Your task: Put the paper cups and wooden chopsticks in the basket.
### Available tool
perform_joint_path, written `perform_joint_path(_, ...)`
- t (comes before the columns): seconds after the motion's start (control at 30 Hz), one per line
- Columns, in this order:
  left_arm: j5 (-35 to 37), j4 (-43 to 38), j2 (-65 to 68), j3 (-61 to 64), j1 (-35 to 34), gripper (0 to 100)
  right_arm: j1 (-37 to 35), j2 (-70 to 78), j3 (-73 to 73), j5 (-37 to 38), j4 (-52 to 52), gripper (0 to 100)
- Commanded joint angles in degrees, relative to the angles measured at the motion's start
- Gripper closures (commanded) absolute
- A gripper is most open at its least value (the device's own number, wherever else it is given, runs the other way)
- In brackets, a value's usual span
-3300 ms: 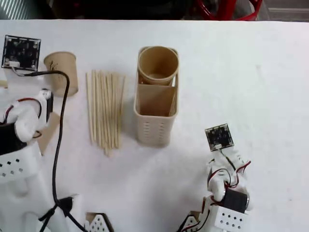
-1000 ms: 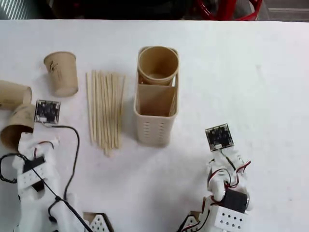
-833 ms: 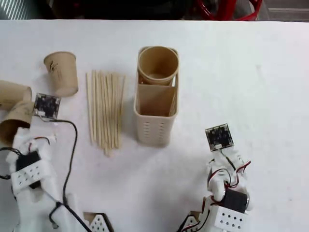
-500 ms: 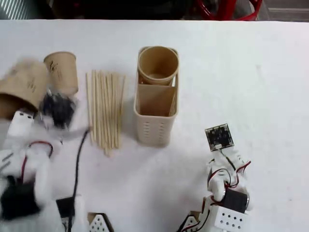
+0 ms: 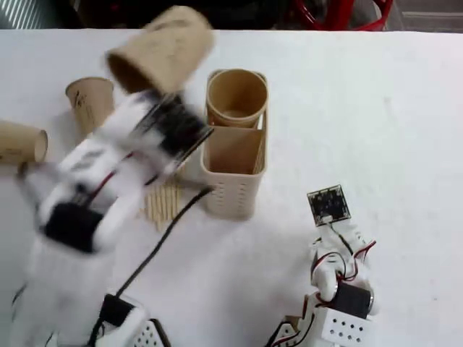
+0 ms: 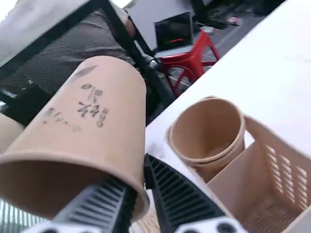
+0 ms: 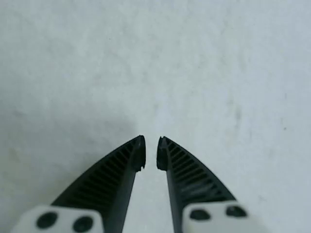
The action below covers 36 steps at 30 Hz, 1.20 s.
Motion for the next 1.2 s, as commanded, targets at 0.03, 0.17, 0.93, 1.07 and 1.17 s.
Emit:
perform_joint_path(0.03,1.58,9.93,19.21,-20.84,5.67,98,0.22,-0.31,0.53,0.35,0.22,94.2)
perform_joint_path(0.17,3.6,25.85,33.36,-36.92,8.92,98,0.22,-0.31,0.53,0.35,0.22,94.2)
perform_joint_path(0.93,-0.44,45.8,45.41,-55.82,7.52,98,0.22,-0.31,0.53,0.35,0.22,94.2)
perform_joint_path(1.07,-0.44,45.71,45.41,-57.14,7.16,97,0.22,-0.31,0.53,0.35,0.22,94.2)
perform_joint_path(1.17,-0.44,44.57,45.41,-58.55,7.16,92,0.22,-0.31,0.53,0.35,0.22,94.2)
